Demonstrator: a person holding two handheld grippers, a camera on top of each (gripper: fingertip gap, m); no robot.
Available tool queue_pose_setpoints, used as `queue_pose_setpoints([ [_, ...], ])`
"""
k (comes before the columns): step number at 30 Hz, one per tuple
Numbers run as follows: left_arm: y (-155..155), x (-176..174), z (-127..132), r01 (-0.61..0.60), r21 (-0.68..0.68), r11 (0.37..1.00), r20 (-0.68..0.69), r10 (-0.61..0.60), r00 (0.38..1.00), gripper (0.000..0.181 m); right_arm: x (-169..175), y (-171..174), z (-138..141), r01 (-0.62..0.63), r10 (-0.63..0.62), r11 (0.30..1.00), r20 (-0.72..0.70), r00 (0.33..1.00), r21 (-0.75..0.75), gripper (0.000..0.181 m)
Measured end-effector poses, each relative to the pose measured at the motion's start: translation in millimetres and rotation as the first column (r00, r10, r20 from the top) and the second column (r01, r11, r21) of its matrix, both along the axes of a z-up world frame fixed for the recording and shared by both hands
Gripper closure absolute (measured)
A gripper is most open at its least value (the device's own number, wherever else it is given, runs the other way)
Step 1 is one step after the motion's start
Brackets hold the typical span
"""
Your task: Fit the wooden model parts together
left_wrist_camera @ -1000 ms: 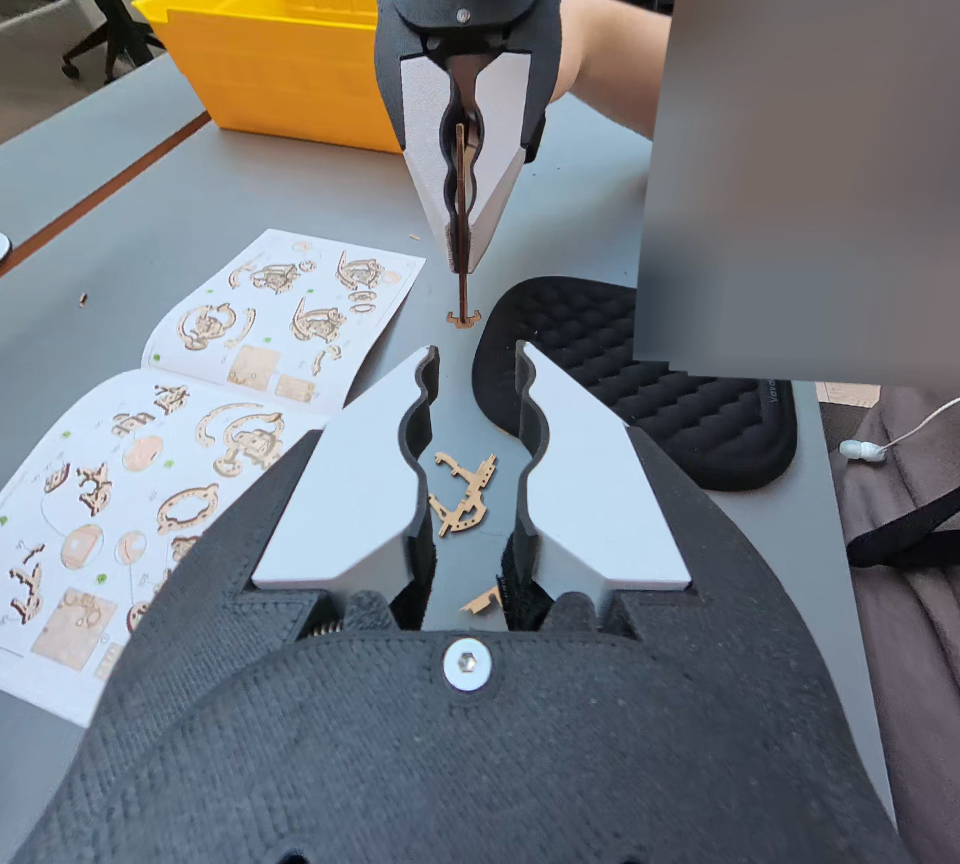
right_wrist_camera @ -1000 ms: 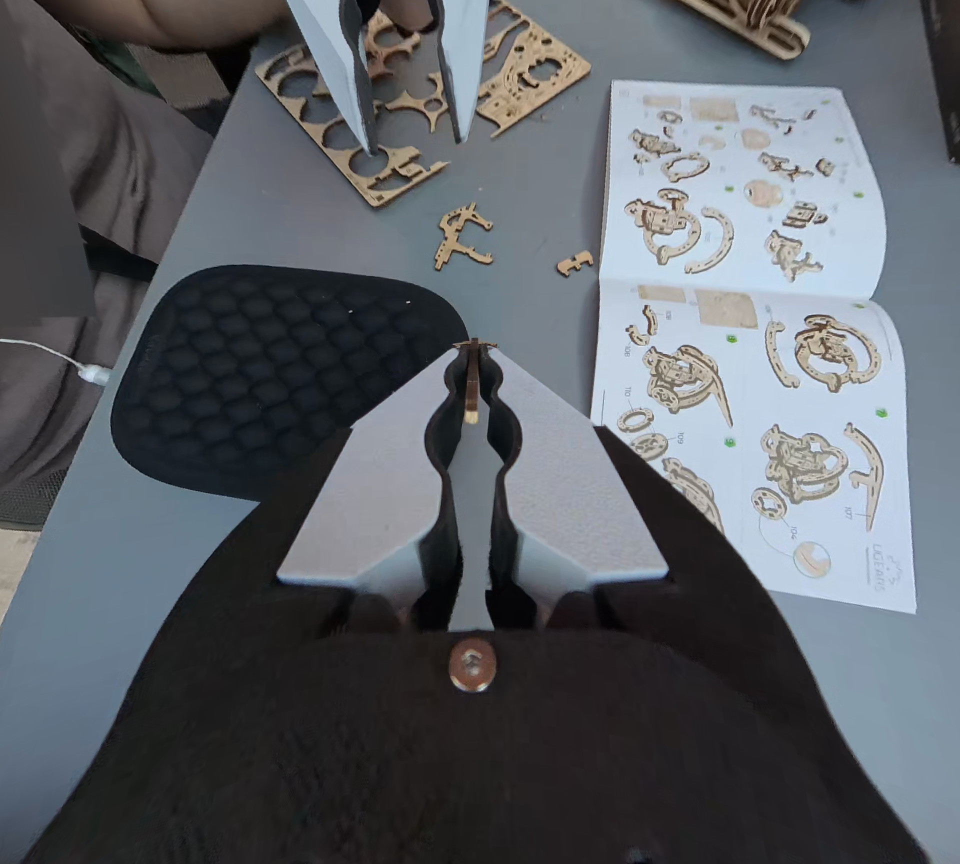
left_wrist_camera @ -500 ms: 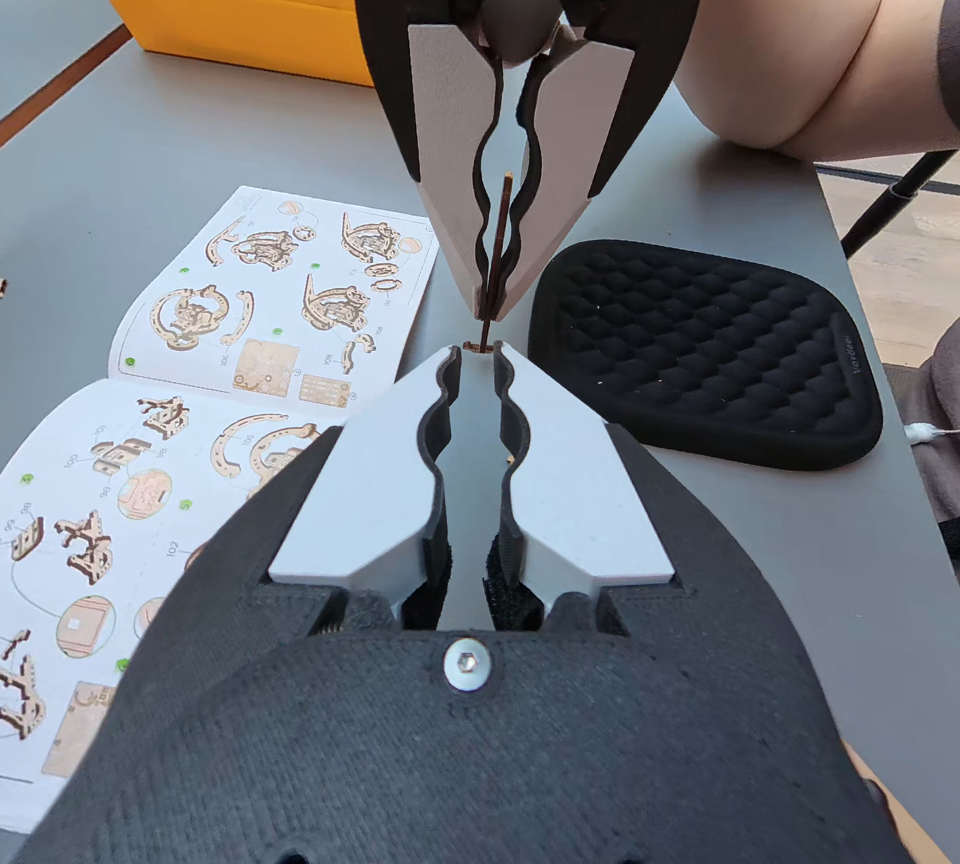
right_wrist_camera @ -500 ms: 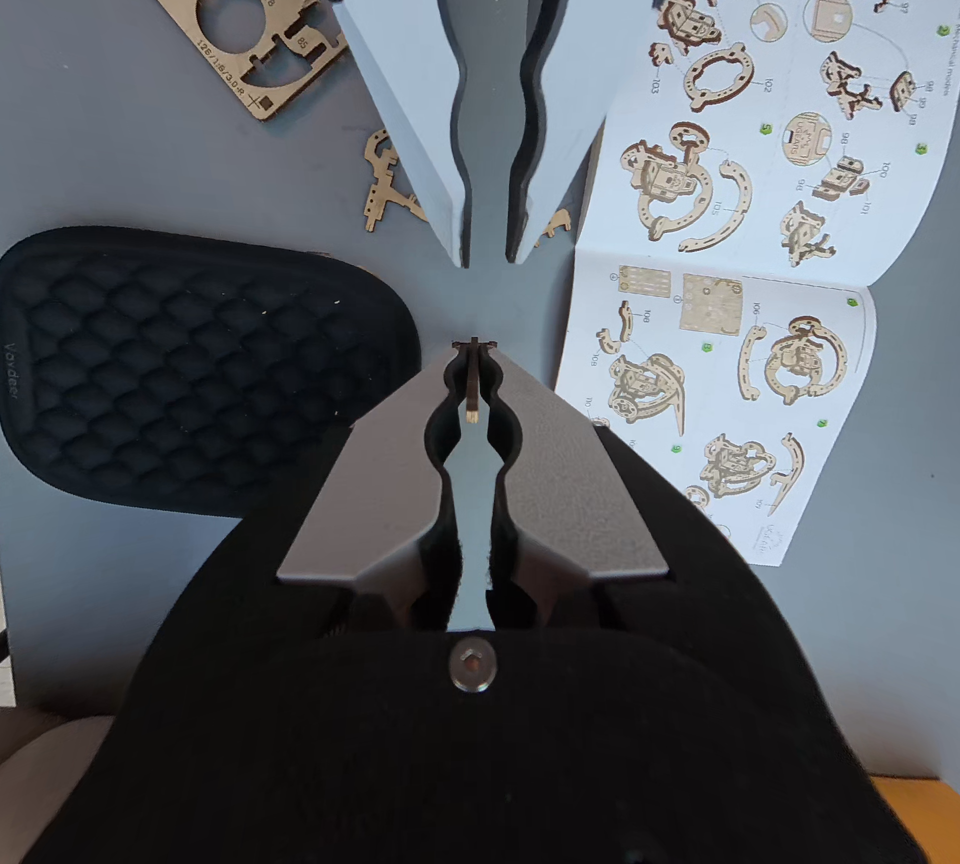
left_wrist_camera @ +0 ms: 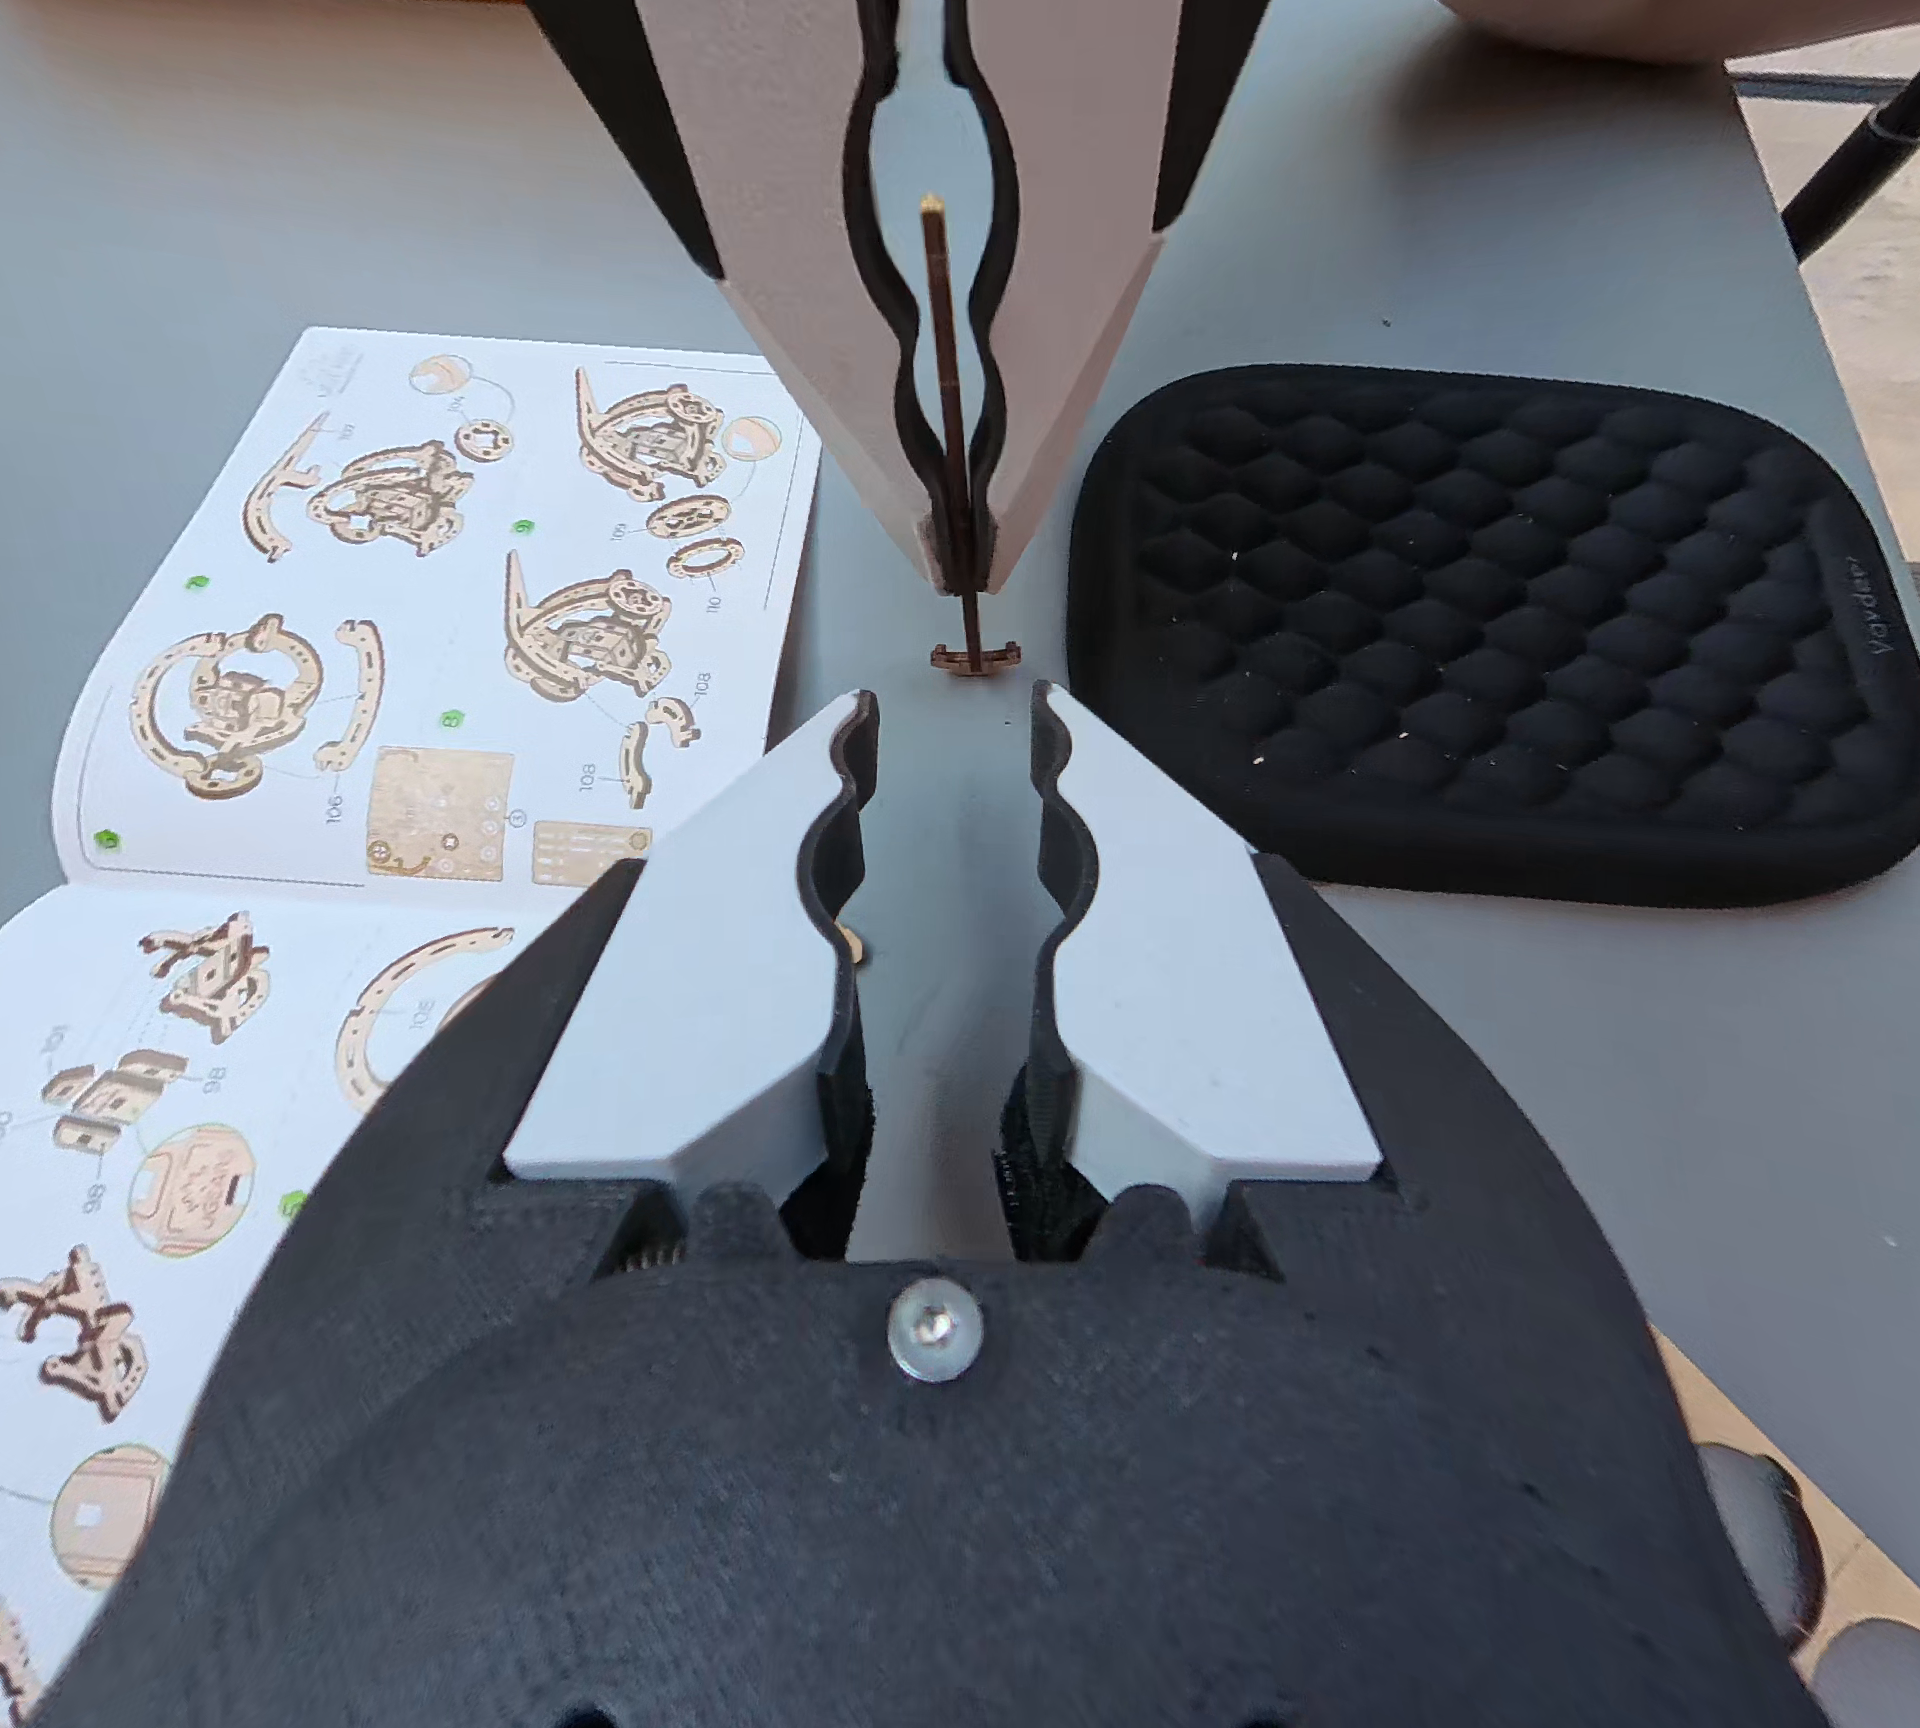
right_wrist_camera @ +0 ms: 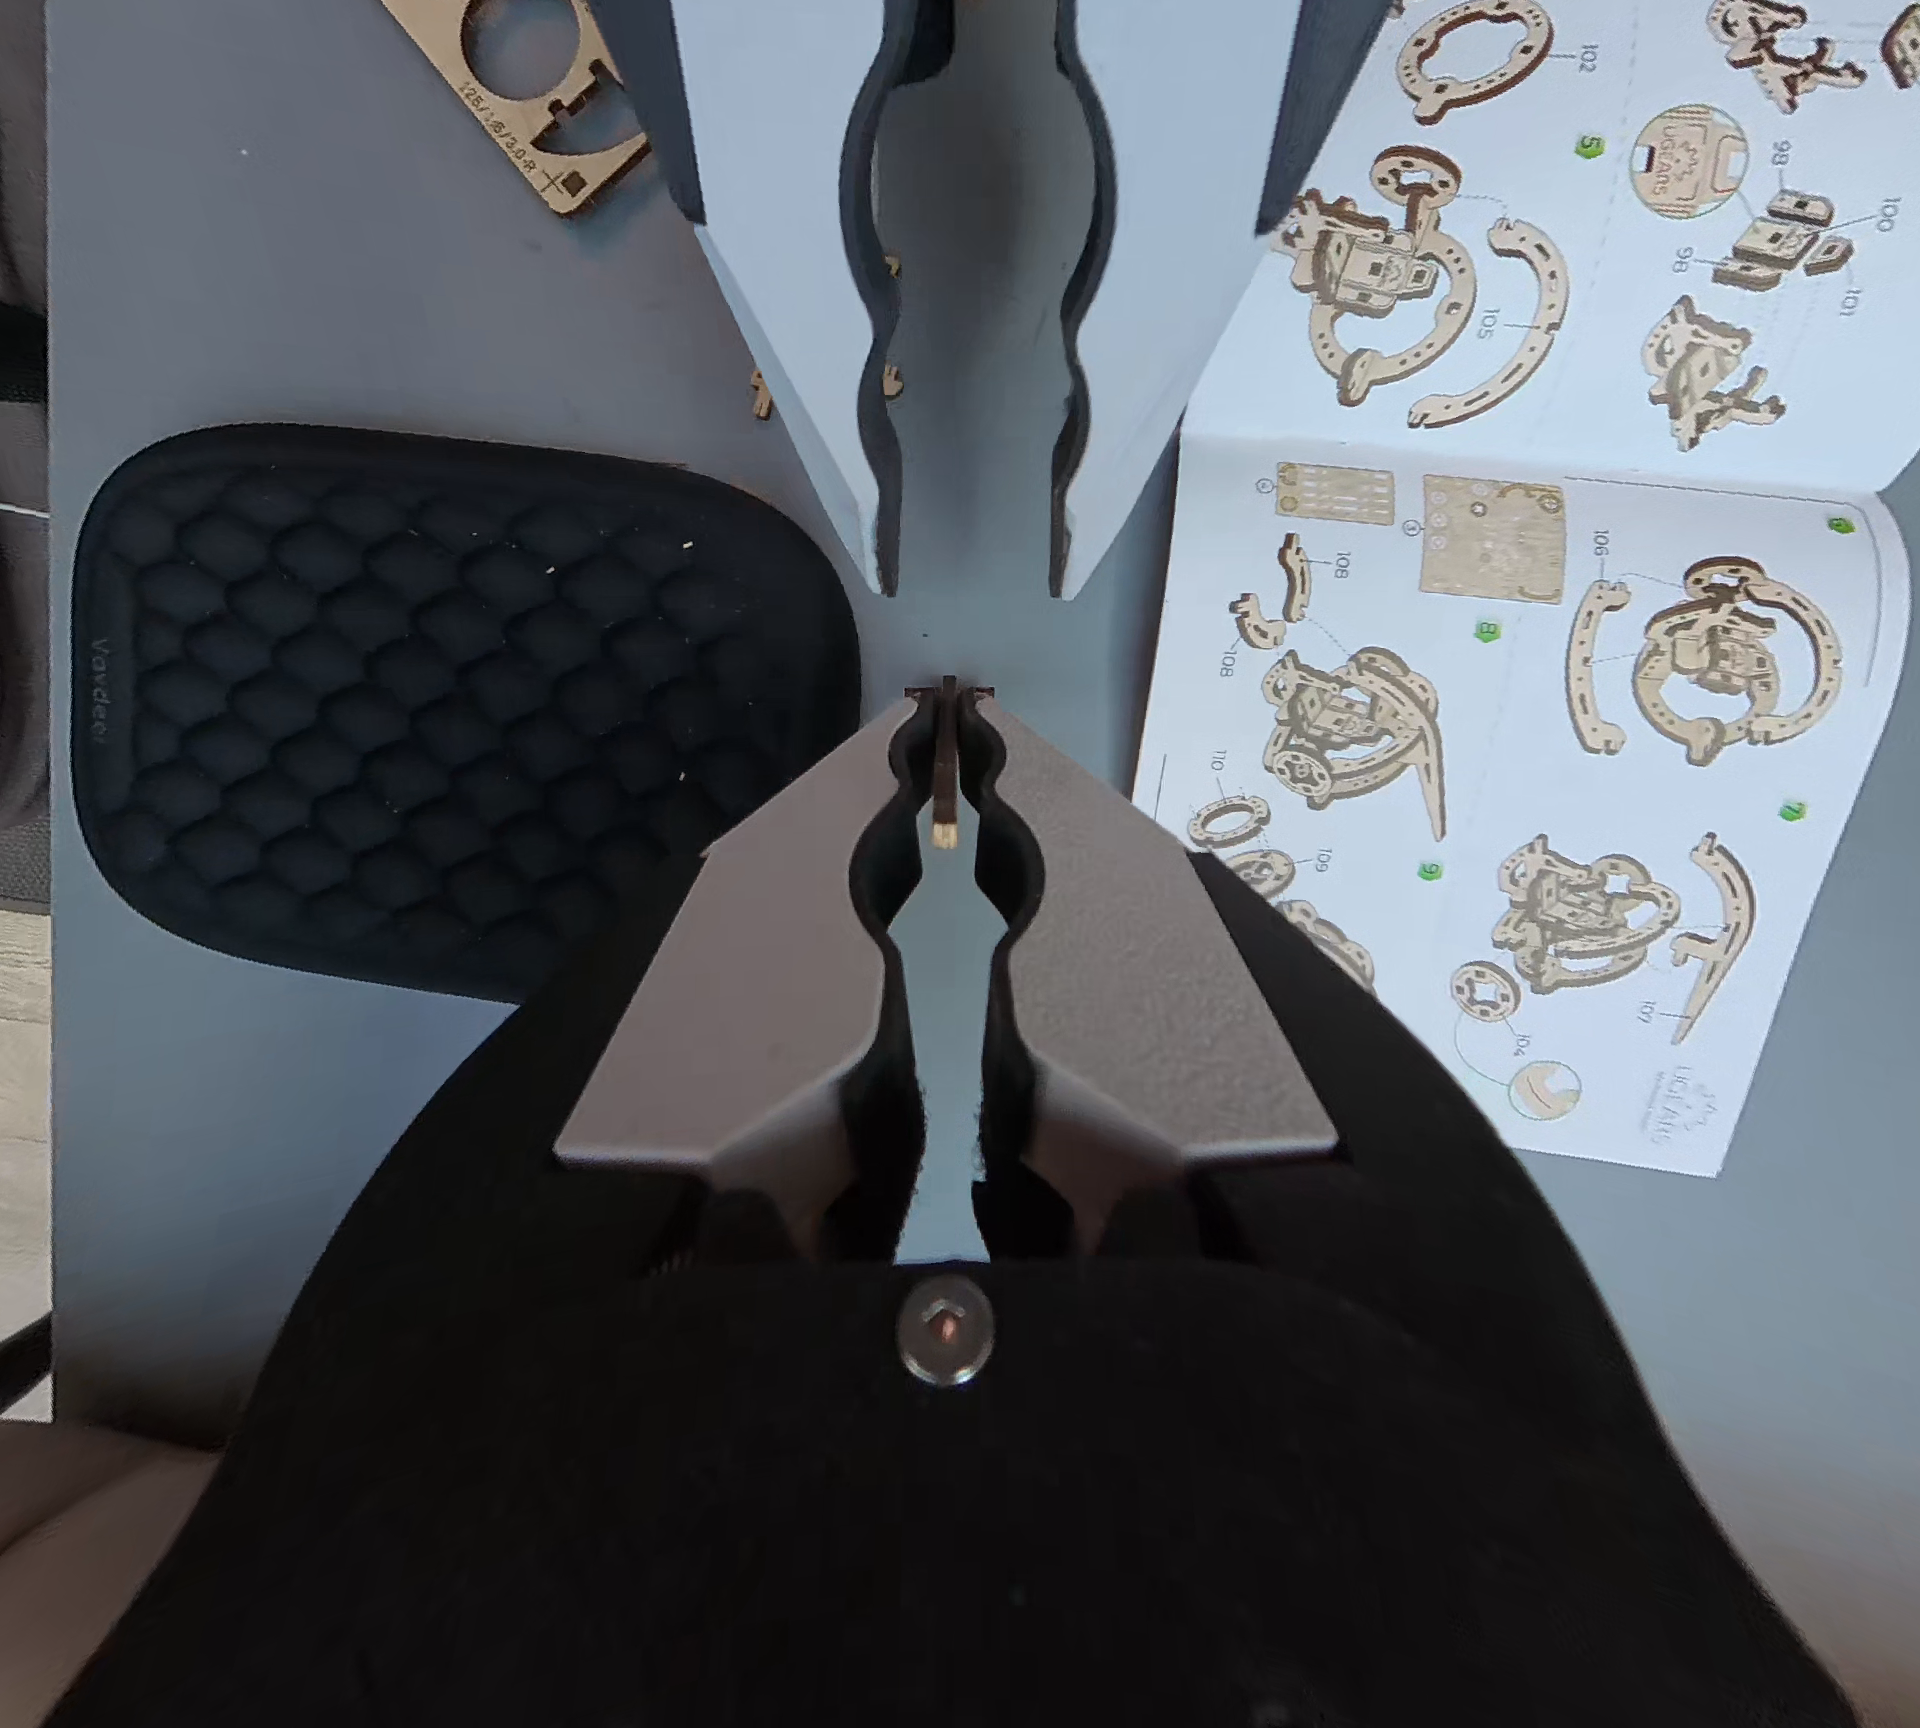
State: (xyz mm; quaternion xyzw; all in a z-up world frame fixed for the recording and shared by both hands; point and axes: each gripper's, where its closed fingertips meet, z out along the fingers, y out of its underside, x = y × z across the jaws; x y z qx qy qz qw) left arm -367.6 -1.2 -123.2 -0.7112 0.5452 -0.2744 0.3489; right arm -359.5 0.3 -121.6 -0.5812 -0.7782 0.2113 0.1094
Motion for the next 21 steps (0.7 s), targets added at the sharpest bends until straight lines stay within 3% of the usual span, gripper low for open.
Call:
queue_pose_setpoints([
  [10,-1.8,16.7,-20.8,0.042,-0.002,0.999,-0.087,-0.042,0.995,0.158,1.9,1.2,-0.9,-0.022,0.023,0.999,-0.007,1.0,0.03,0.181],
  [21,0.0,16.1,-17.1,0.038,0.004,0.999,-0.032,-0.038,0.999,0.179,0.3,-1.9,-1.7,-0.061,0.052,0.988,0.068,0.996,0.141,0.181],
])
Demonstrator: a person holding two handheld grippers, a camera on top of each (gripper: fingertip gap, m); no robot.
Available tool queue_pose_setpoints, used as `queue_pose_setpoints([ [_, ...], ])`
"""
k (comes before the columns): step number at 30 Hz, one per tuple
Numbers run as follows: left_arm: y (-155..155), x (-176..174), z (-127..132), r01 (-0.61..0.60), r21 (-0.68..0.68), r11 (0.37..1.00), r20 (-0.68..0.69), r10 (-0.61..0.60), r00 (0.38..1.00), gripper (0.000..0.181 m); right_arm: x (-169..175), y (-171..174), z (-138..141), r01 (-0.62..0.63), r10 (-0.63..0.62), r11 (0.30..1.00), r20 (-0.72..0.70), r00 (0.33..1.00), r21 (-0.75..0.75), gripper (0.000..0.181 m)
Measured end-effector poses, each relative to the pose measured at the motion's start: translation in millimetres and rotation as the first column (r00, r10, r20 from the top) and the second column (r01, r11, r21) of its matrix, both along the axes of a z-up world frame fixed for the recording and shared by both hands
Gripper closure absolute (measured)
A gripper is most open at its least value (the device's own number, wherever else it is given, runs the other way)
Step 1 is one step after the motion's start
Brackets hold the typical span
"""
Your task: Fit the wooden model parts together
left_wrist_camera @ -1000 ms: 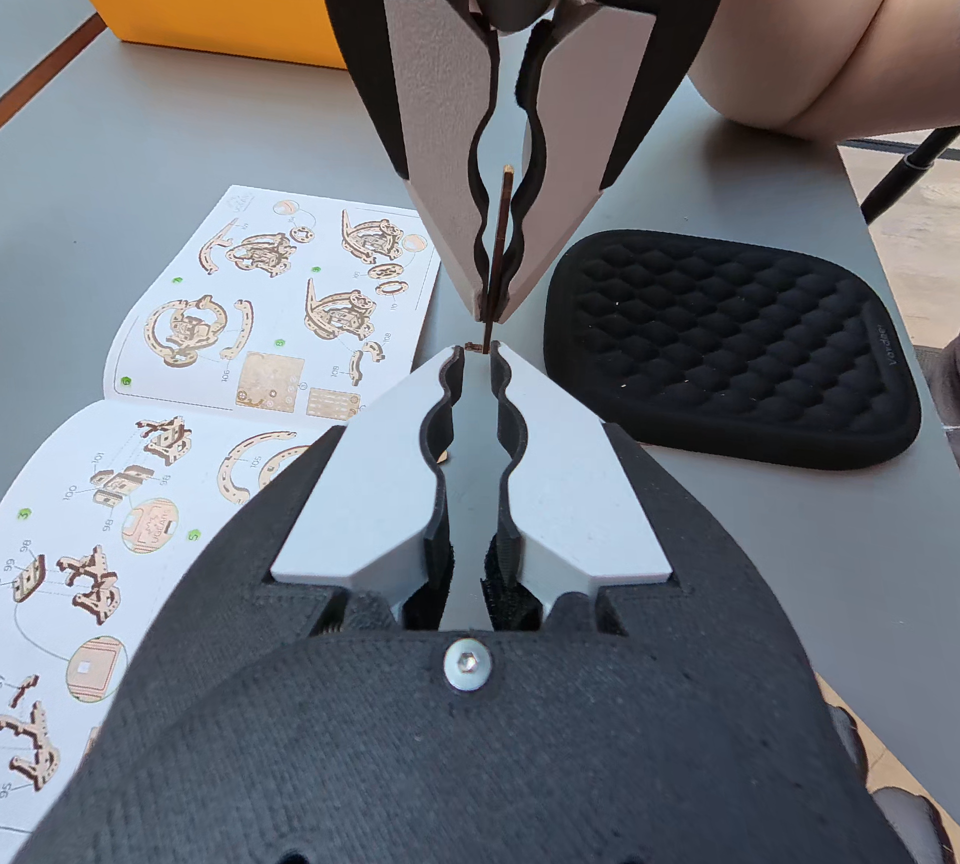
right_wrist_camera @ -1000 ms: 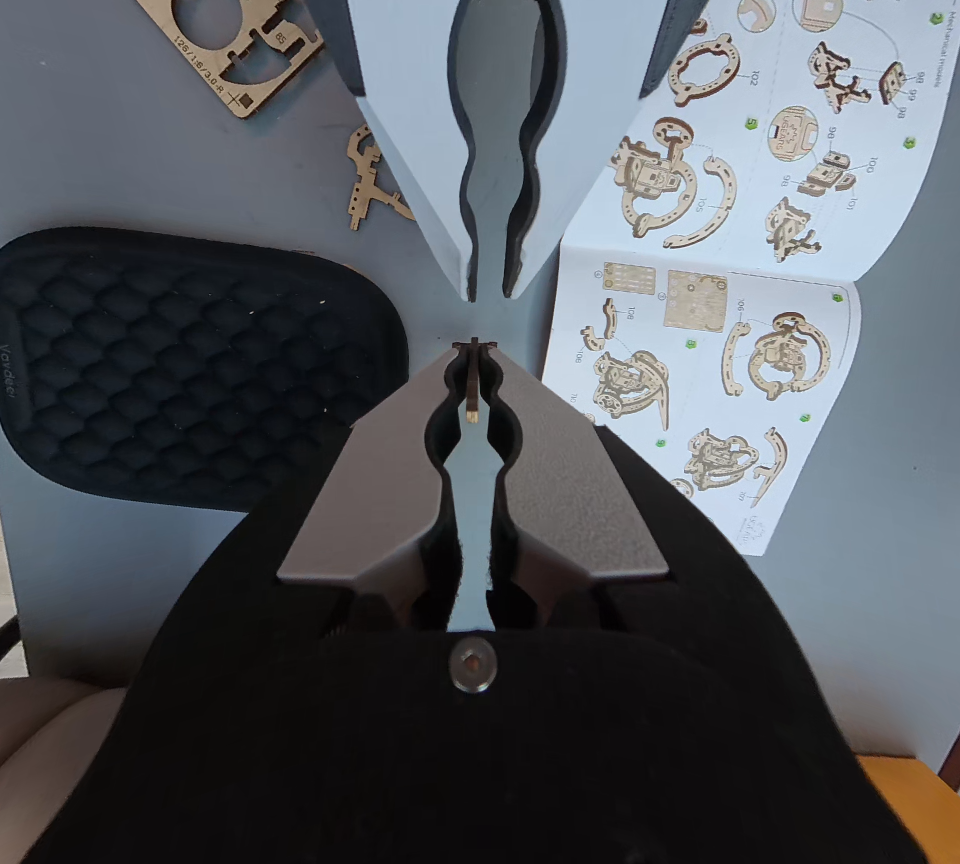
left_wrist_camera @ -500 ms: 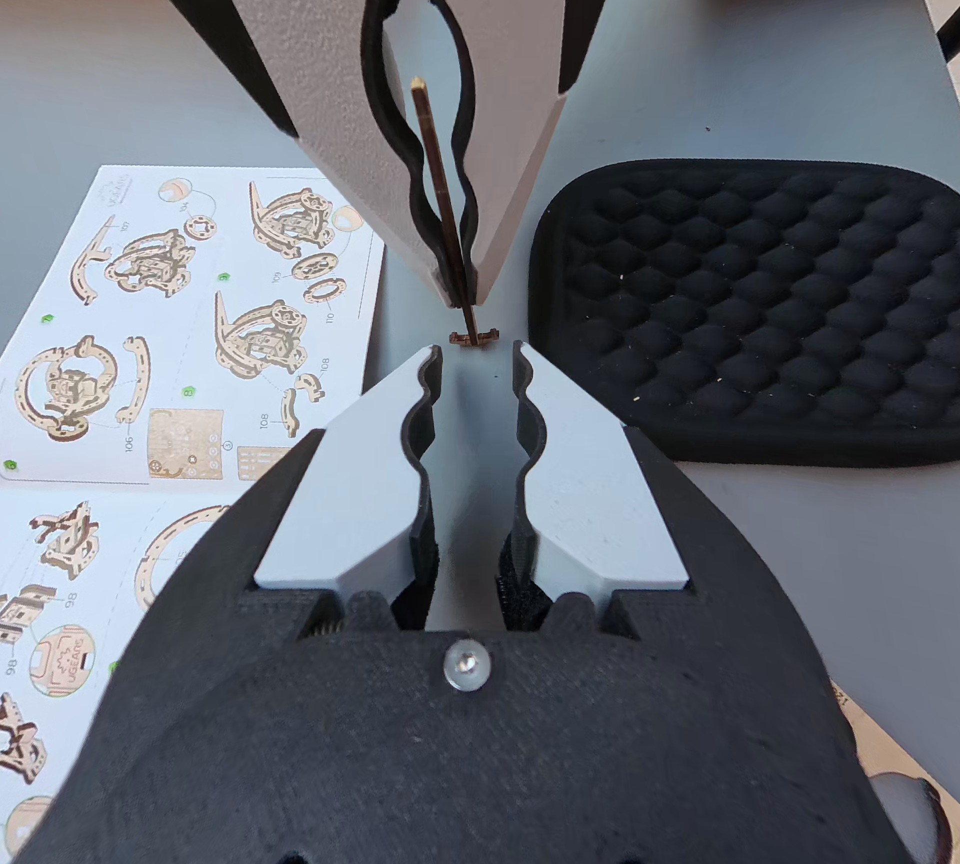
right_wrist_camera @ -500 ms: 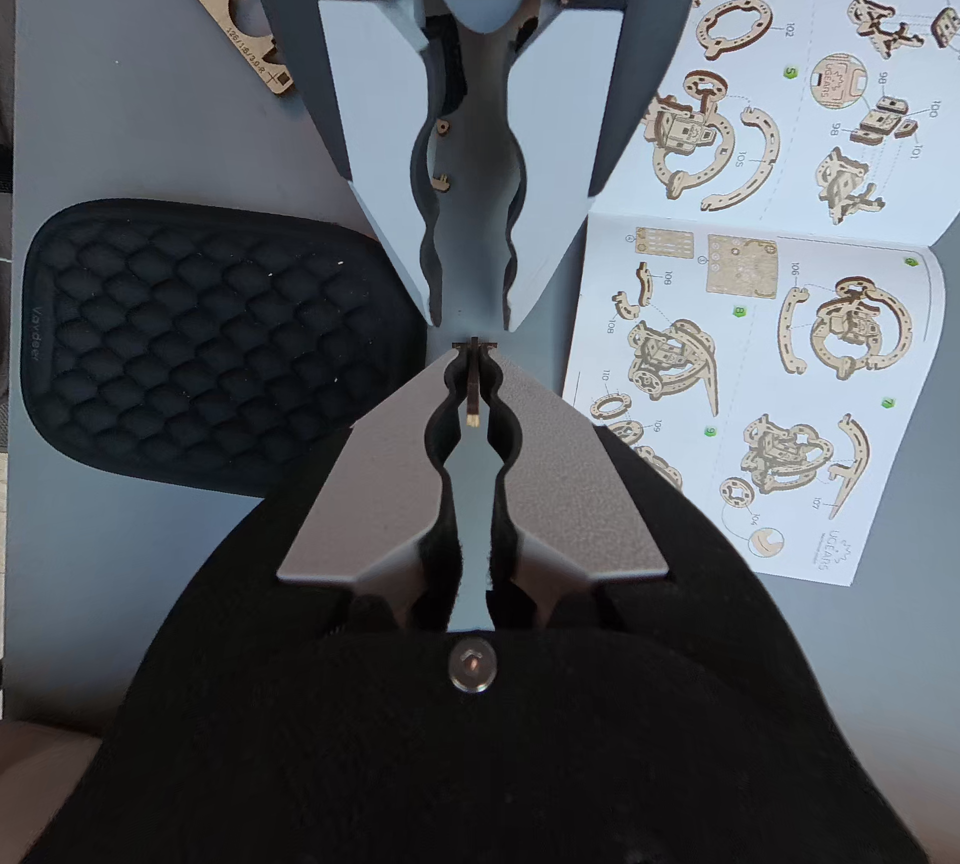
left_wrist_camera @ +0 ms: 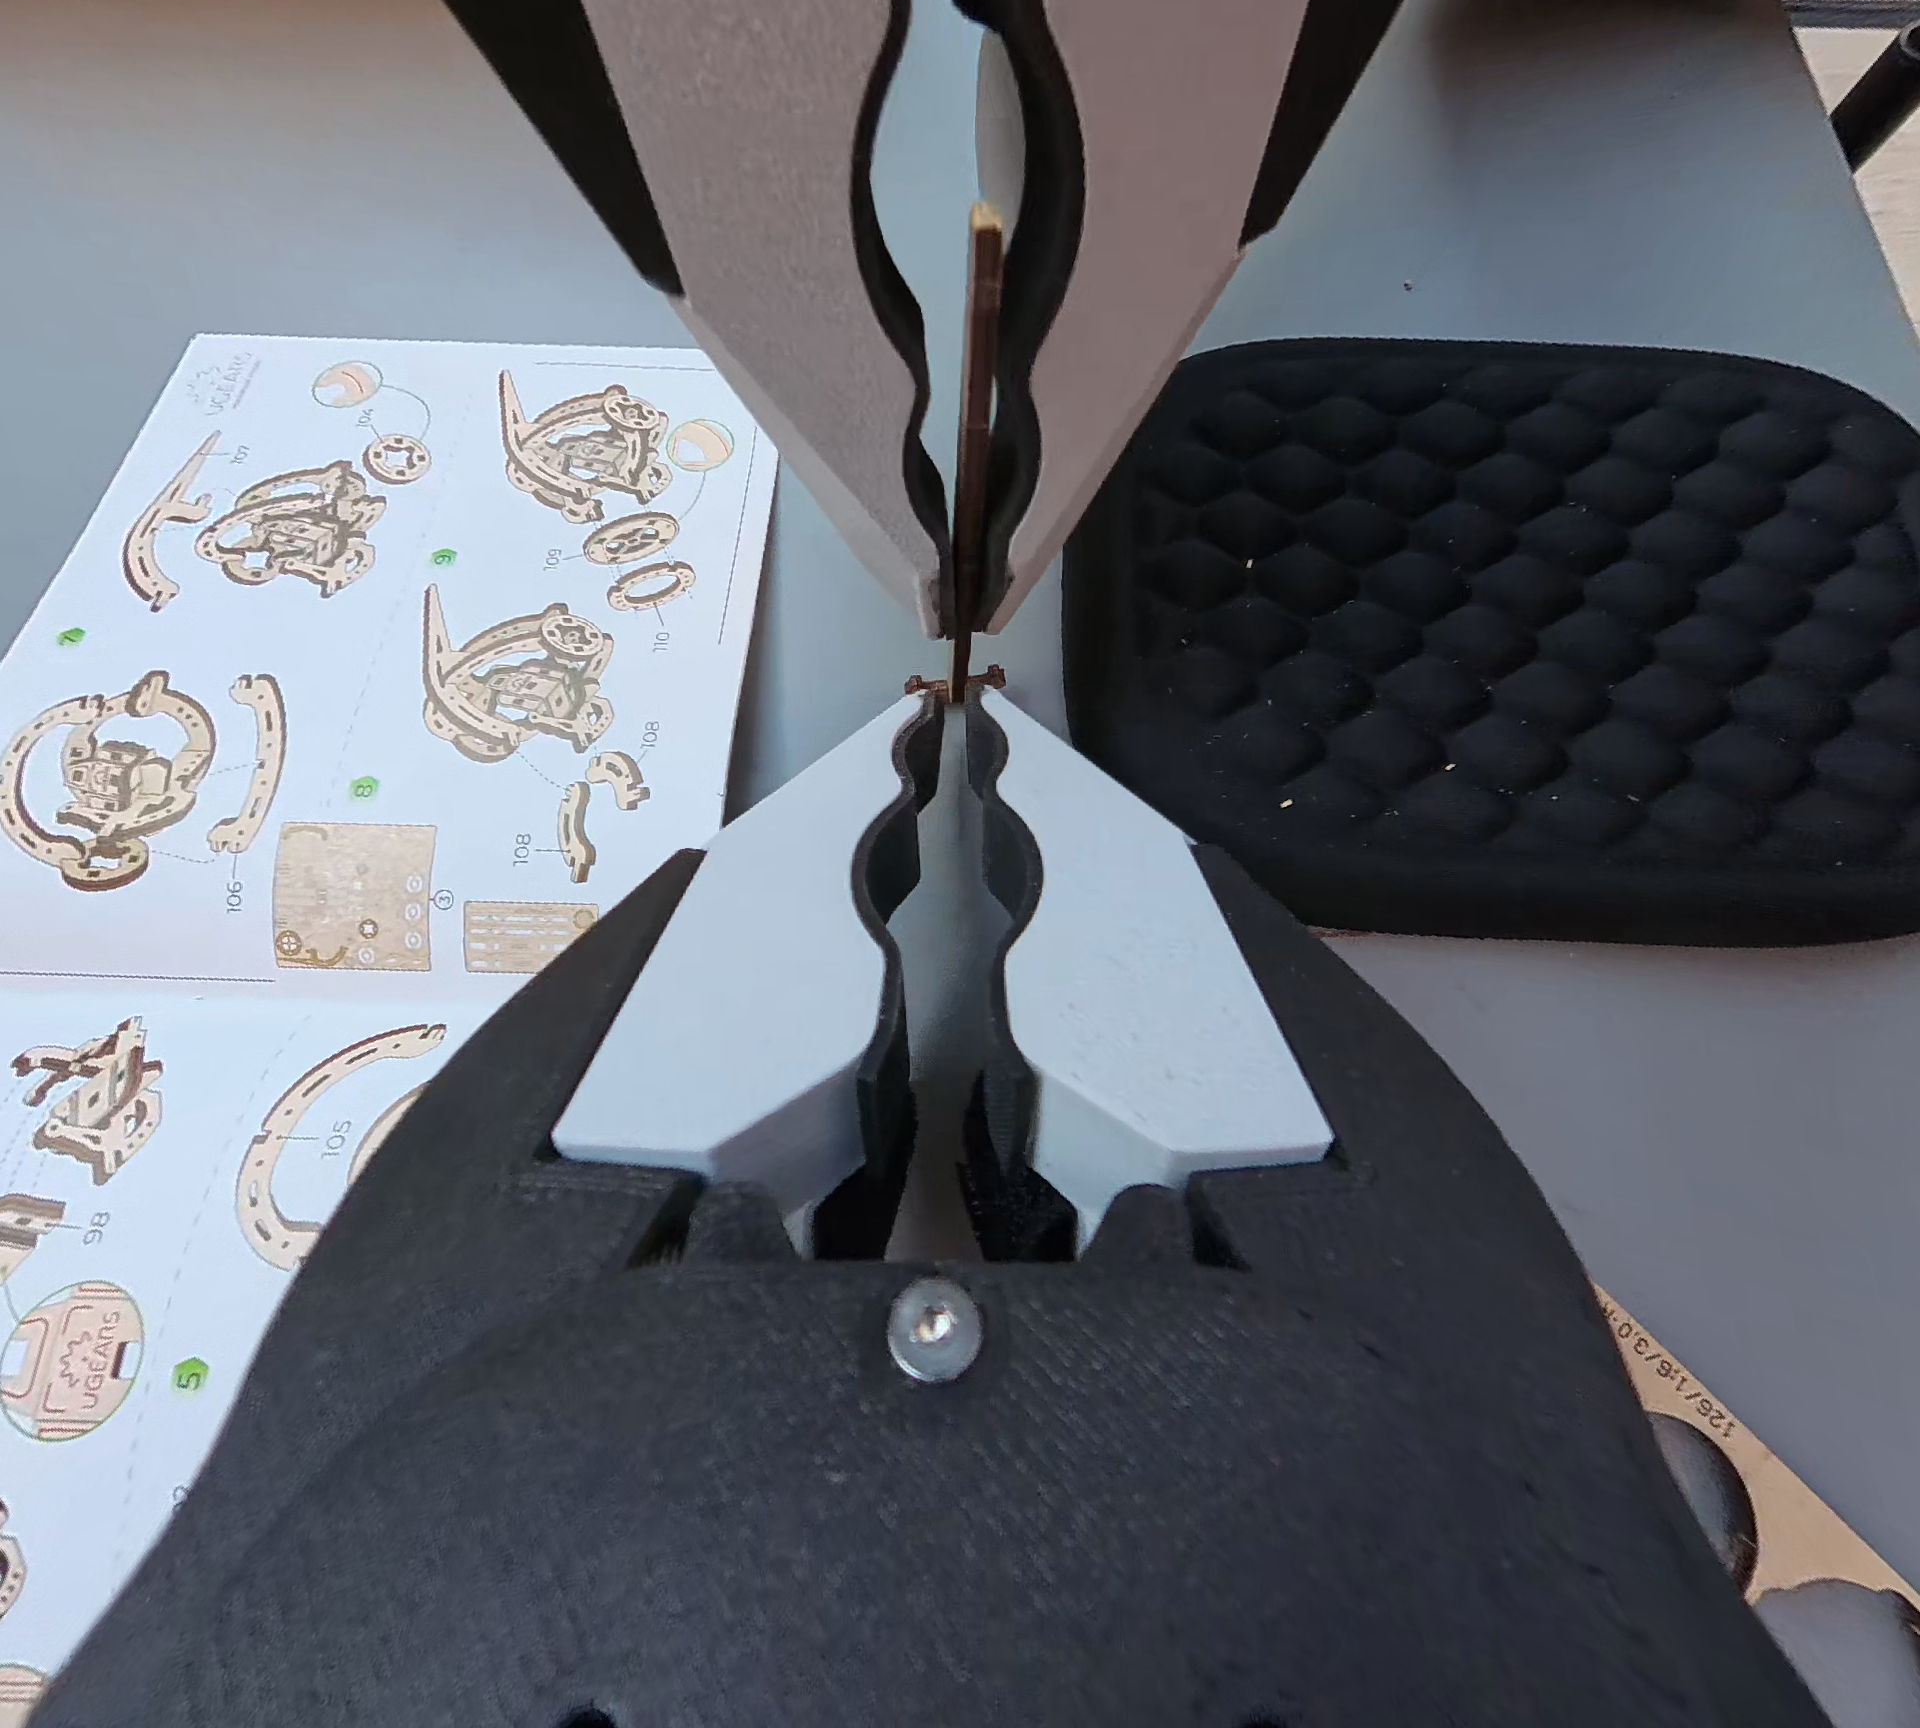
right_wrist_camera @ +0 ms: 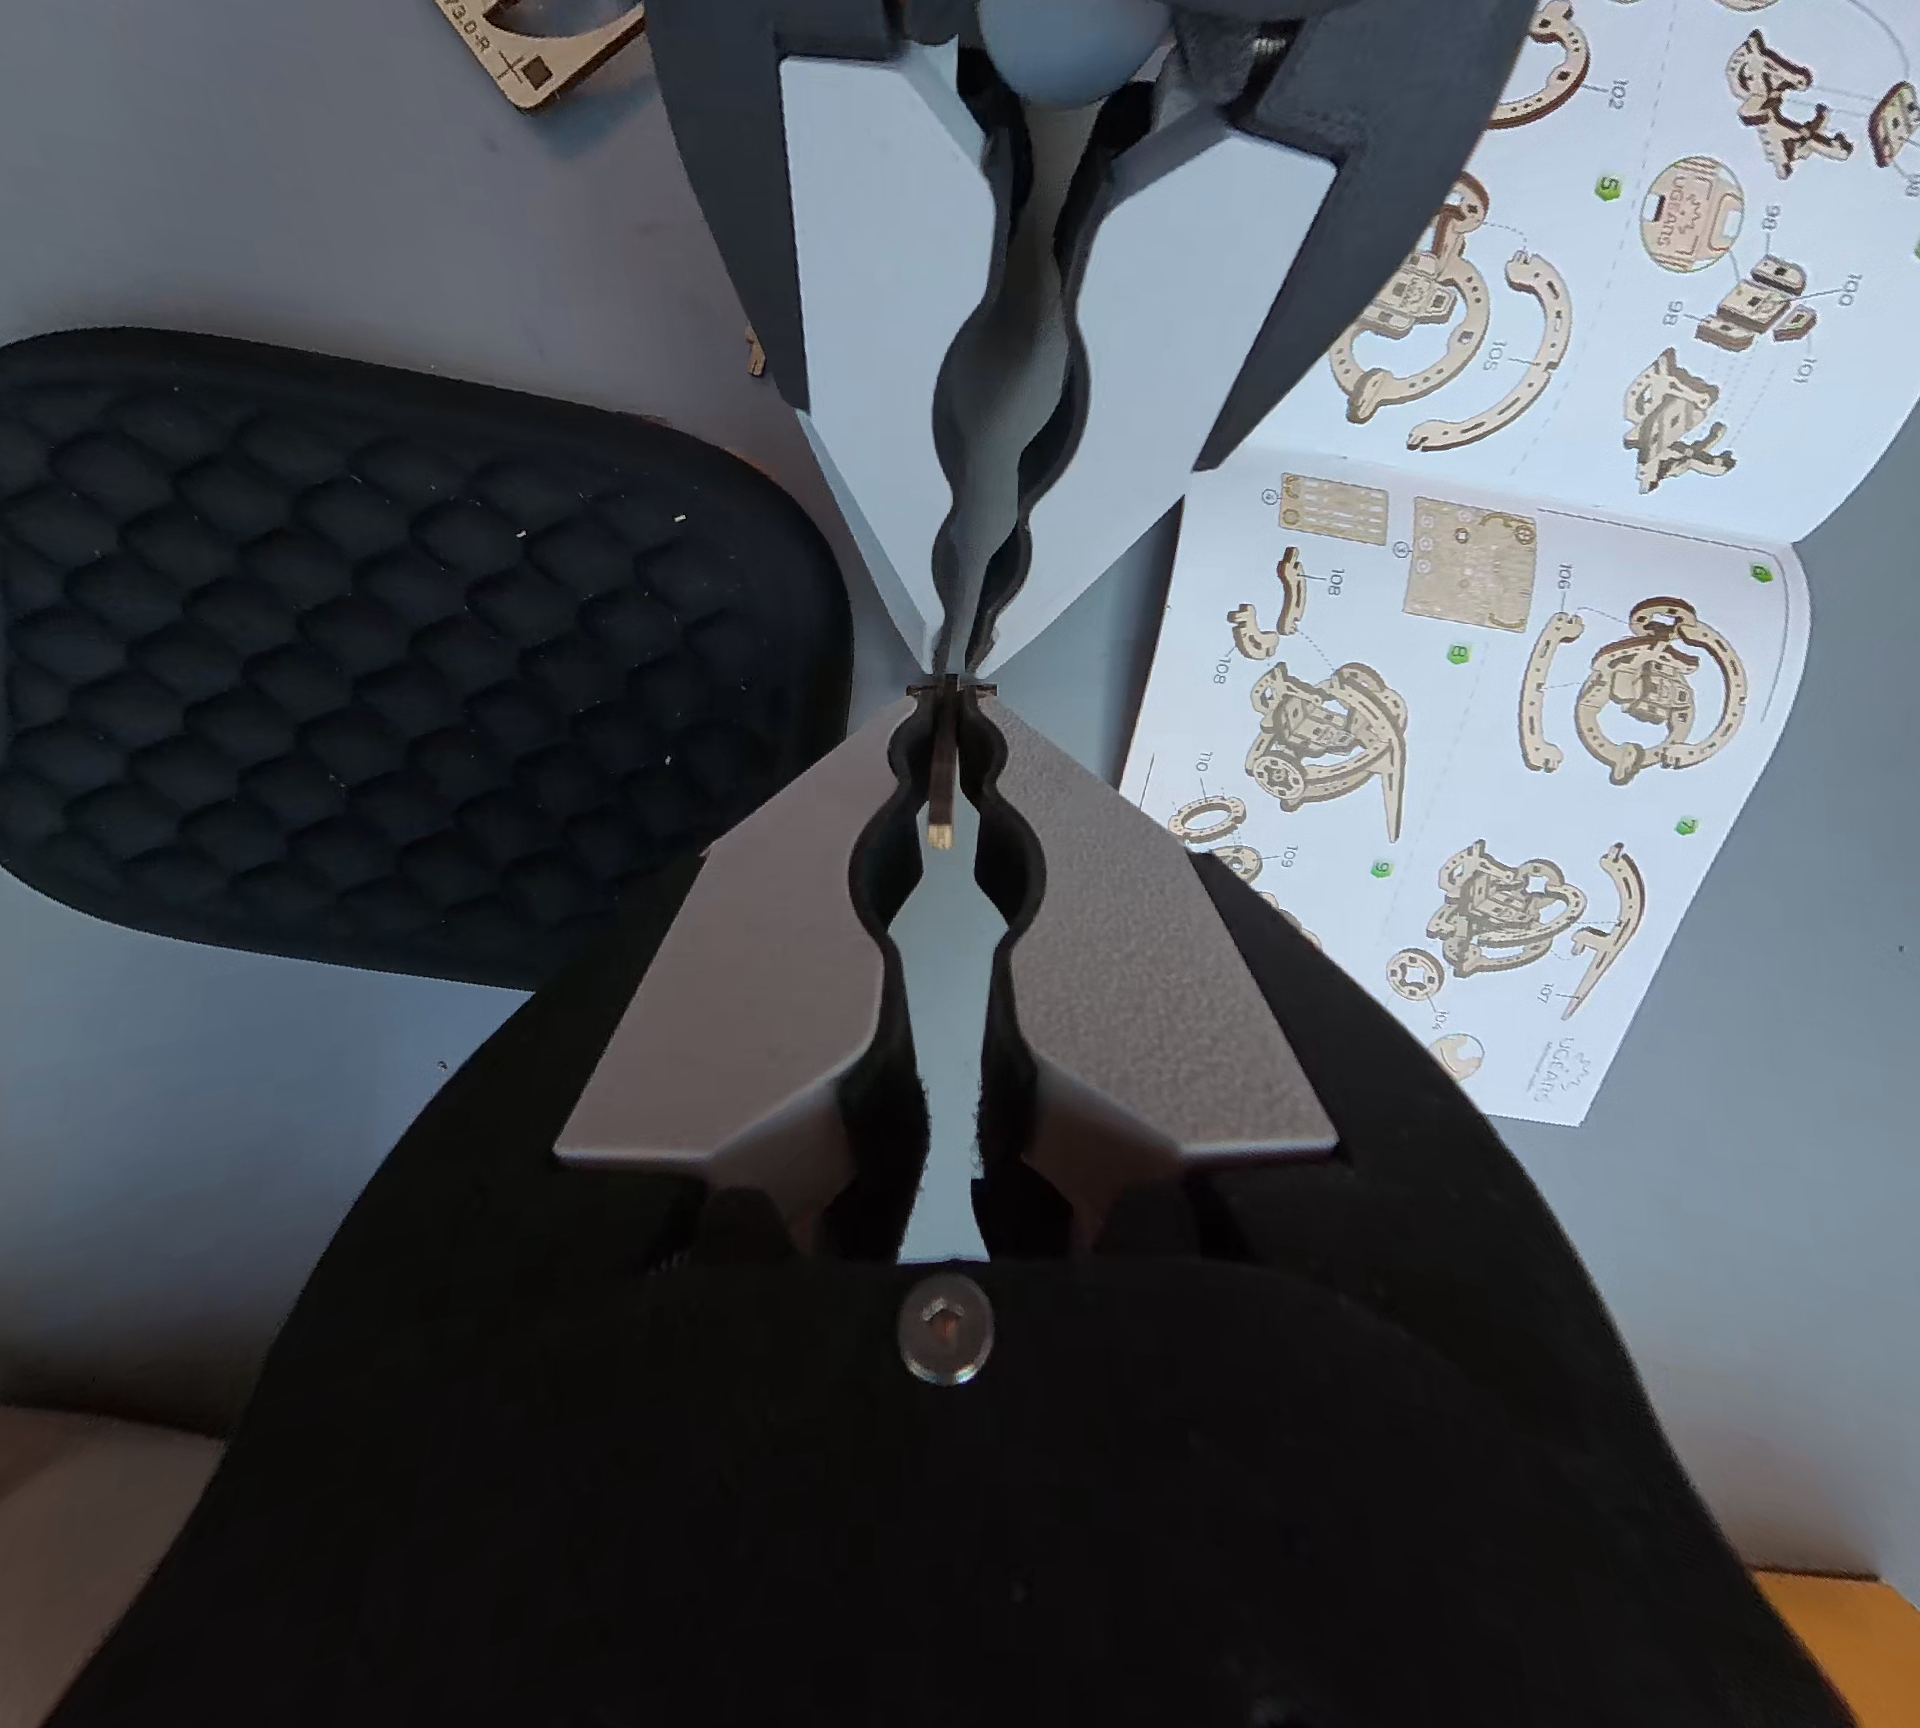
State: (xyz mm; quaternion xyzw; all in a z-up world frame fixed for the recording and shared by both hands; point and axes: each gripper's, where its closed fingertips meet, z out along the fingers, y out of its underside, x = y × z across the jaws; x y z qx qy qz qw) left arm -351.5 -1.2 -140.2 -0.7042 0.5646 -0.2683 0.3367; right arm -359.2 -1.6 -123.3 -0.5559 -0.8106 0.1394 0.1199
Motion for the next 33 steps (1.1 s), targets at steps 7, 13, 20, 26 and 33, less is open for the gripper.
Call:
queue_pose_setpoints([
  [7,1.3,-5.3,-3.6,-0.01,-0.011,1.0,-0.021,0.01,1.0,0.179,0.2,0.4,-0.1,0.006,-0.006,1.0,-0.007,1.0,-0.025,0.181],
  [13,1.5,-0.7,1.9,-0.003,-0.003,1.0,0.001,0.003,1.0,0.178,-0.7,0.1,-0.2,0.007,-0.007,0.999,-0.007,1.0,-0.04,0.181],
  [20,2.1,-0.8,7.5,0.018,-0.001,1.0,-0.005,-0.018,1.0,0.175,-0.7,0.1,-0.2,0.006,-0.007,0.999,-0.011,1.0,-0.045,0.181],
  [26,-0.1,4.2,12.7,0.045,-0.017,0.999,0.001,-0.045,0.999,0.17,-0.8,0.2,-0.2,0.009,-0.01,0.999,-0.019,1.0,-0.053,0.181],
  [33,0.5,5.4,10.1,0.047,-0.022,0.999,0.0,-0.047,0.999,0.172,-0.5,0.8,-0.3,0.016,-0.018,0.998,-0.029,0.999,-0.065,0.181],
])
